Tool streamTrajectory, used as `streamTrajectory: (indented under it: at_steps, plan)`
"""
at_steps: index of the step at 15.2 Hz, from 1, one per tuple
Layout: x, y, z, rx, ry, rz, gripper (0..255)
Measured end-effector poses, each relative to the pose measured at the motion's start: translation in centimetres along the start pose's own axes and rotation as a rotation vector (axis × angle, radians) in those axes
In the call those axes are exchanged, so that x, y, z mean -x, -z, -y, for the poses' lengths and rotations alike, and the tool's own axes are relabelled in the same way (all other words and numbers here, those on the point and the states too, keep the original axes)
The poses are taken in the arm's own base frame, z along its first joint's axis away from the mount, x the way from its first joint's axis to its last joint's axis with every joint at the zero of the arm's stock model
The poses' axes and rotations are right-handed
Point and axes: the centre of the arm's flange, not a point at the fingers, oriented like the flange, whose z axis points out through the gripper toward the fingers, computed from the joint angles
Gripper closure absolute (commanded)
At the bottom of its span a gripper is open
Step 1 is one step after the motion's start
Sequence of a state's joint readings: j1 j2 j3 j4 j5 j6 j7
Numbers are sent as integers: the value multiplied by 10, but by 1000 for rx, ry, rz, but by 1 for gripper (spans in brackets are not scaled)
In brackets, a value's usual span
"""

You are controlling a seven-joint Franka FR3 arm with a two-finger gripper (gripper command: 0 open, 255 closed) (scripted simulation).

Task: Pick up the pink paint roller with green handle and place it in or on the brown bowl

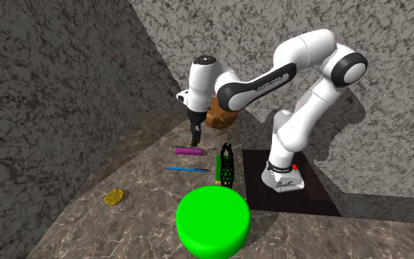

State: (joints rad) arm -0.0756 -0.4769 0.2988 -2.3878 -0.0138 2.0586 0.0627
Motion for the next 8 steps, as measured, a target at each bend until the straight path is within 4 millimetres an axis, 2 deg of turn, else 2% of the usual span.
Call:
streamTrajectory:
  at_steps: [3,8]
  plan:
    - [-20,-28,8,37,-9,3,0]
    - [-23,-53,10,44,-10,3,0]
